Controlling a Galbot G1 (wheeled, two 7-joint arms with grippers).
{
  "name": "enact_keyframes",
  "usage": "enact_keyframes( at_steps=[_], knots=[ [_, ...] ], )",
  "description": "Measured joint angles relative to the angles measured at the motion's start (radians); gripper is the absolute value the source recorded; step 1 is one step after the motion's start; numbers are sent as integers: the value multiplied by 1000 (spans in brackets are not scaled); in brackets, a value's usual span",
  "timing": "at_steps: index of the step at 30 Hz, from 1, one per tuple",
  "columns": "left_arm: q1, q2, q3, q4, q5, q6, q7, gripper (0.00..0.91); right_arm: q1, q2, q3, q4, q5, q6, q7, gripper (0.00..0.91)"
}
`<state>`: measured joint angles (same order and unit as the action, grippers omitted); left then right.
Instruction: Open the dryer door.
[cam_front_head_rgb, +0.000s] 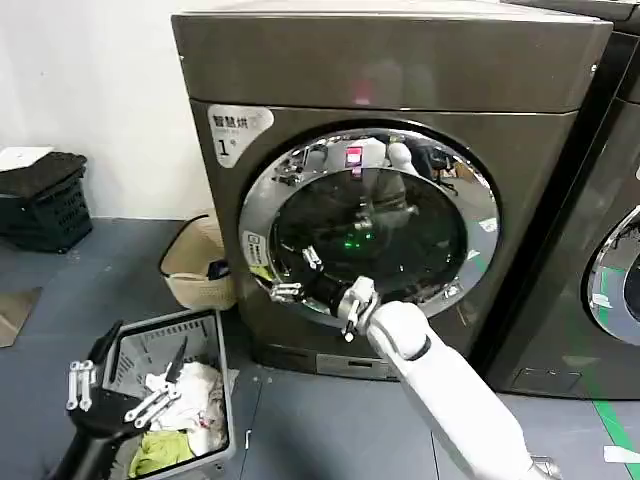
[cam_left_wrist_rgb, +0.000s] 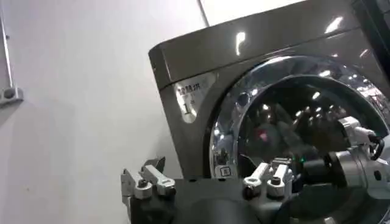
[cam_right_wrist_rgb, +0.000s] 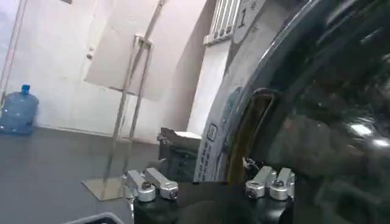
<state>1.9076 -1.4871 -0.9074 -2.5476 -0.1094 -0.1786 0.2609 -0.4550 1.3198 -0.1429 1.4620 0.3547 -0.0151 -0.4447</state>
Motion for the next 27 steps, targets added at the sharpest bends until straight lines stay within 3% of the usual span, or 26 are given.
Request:
enact_keyframes(
  at_steps=[16,27],
  knots=[
    [3,4,-9,-5,1,1,-1,907,26,8,-14,-36,5,28,-95,907],
    [-27,28,-54,37,-72,9,-4,907,18,-55,-27,3,107,101,-210,907]
  ],
)
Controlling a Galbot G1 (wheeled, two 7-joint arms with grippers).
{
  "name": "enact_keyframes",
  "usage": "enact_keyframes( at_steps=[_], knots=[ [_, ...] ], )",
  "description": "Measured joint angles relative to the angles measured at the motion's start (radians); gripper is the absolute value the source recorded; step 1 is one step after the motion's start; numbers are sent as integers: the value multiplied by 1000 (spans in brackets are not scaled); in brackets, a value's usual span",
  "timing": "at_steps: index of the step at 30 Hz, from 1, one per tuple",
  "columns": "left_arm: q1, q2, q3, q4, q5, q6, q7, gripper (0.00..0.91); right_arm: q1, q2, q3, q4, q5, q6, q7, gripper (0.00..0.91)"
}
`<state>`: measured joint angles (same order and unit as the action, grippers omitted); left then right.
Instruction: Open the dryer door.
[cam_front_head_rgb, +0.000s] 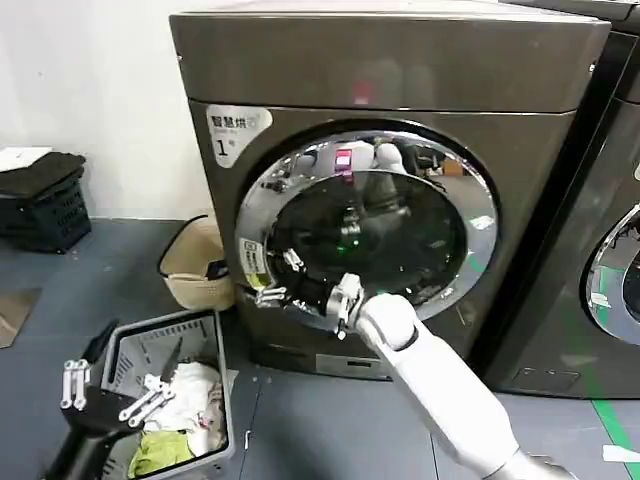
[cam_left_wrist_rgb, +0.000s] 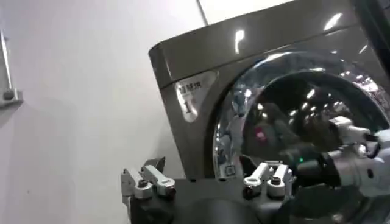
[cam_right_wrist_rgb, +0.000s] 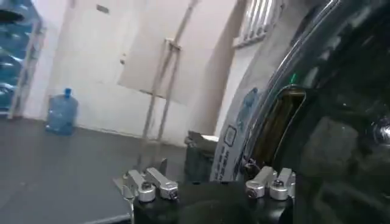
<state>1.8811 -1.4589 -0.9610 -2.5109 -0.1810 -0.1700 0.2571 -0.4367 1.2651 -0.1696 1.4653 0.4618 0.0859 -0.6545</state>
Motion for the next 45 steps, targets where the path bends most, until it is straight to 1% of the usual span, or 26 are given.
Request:
enact_keyframes(
  at_steps=[4,7,9,15,20,23,31,38,45],
  knots=[
    [-17,15,-22,19,-33,7,0,907,-9,-43,-10,31,39,37,-44,907],
    [-30,24,-40,32,-48,15,1,907,-19,-72,-15,55,70,50,-78,907],
    [-36,31,-49,41,-55,18,2,907,-28,-90,-16,70,97,77,-116,907],
    [-57,60,-72,60,-81,29,4,907,-53,-143,-8,111,143,126,-230,907],
    [-73,90,-90,76,-110,37,6,907,-80,-179,11,140,176,141,-306,907],
    [-81,113,-96,88,-119,38,9,907,-102,-201,27,159,183,158,-353,907],
    [-101,176,-87,114,-132,45,21,907,-187,-271,104,207,237,182,-518,907],
    [-137,242,-59,135,-135,64,33,907,-265,-325,178,247,271,185,-617,907],
    [-200,305,-19,161,-138,90,42,907,-367,-381,283,305,267,195,-712,907]
  ],
)
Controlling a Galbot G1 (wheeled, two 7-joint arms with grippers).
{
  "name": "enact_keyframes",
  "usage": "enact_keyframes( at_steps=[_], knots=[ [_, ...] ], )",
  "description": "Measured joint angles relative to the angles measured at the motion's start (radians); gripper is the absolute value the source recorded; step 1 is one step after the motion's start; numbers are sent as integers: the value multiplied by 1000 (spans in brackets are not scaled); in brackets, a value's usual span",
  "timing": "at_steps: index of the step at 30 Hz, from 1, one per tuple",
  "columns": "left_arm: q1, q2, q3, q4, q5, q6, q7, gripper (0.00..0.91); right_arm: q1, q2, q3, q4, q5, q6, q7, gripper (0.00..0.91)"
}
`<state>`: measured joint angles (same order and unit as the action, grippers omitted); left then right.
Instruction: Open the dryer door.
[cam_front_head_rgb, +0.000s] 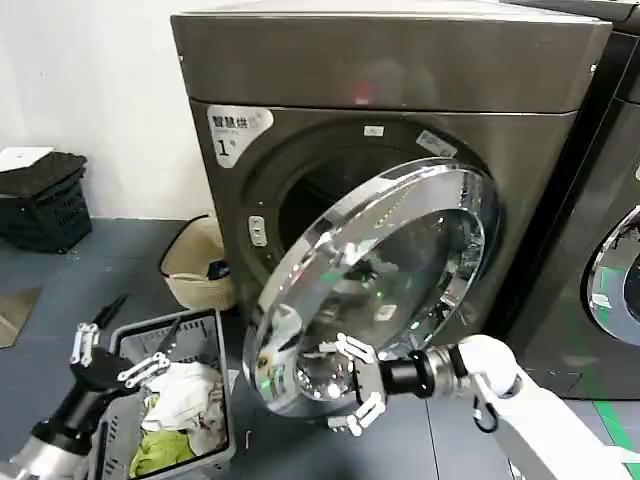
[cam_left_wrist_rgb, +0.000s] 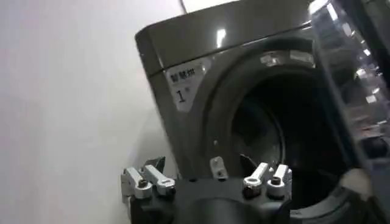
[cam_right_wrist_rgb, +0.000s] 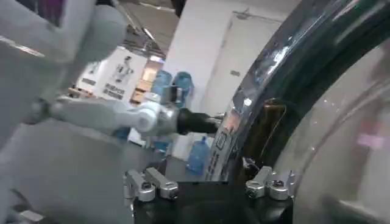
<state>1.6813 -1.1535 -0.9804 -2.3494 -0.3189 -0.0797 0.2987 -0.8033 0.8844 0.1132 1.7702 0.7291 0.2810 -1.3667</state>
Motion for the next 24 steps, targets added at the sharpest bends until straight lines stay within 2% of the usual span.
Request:
enact_keyframes(
  at_steps=[7,13,17,24],
  knots=[
    [-79,84,72,39,0,3,14,907,-159,-54,154,69,-2,7,-35,907],
    [-138,182,159,86,-15,-16,45,907,-339,-56,339,121,-2,33,-20,907],
    [-169,254,216,114,-19,-36,65,907,-482,-27,497,157,-10,64,13,907],
    [-251,347,368,152,-11,-52,81,907,-744,73,786,211,-115,138,227,907]
  ],
)
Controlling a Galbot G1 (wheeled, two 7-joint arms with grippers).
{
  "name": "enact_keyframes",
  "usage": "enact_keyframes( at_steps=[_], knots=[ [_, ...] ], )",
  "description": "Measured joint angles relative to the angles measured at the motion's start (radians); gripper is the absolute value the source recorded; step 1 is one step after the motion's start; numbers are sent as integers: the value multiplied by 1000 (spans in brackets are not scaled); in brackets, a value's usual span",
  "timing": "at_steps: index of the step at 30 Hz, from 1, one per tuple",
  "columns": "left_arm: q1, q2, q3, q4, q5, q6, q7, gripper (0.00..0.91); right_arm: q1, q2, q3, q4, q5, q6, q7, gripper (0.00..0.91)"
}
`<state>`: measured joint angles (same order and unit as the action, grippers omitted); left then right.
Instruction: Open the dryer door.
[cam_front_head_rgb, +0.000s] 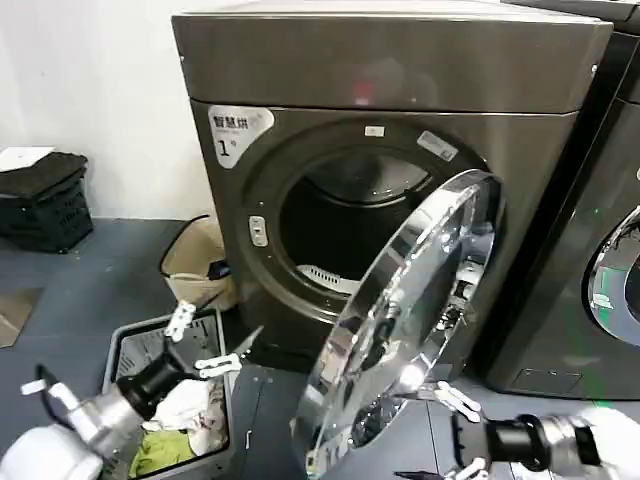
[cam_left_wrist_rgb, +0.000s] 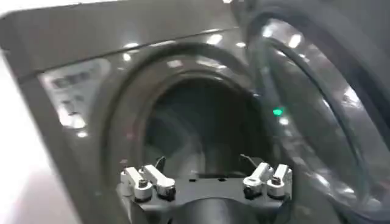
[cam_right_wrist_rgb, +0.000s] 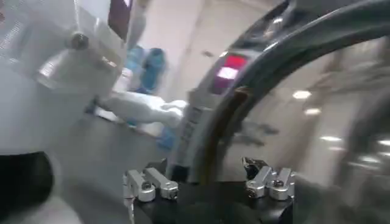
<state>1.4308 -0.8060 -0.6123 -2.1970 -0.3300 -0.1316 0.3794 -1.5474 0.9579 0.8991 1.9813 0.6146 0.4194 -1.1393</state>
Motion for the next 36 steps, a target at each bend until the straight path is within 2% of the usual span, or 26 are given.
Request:
enact_keyframes(
  at_steps=[4,8,12,15,21,24,30,36],
  knots=[
    [-78,14,117,22,3,-2,1,907,-106,74,128,17,-75,4,227,907],
    [-158,21,225,40,1,-3,3,907,-169,147,240,40,-163,-55,457,907],
    [-227,24,314,57,-1,-6,4,907,-191,225,358,63,-241,-176,672,907],
    [-273,20,376,69,-1,-6,4,907,-188,281,455,66,-272,-284,791,907],
    [-345,6,485,87,0,-5,4,907,-162,369,626,38,-405,-427,1009,907],
    [-379,-6,542,99,2,-2,4,907,-164,399,702,14,-450,-490,1106,907],
    [-460,-35,656,125,4,8,5,907,-147,438,841,-22,-490,-546,1163,907],
    [-535,-83,756,163,14,18,7,907,-140,456,964,-64,-515,-552,1167,907]
  ],
)
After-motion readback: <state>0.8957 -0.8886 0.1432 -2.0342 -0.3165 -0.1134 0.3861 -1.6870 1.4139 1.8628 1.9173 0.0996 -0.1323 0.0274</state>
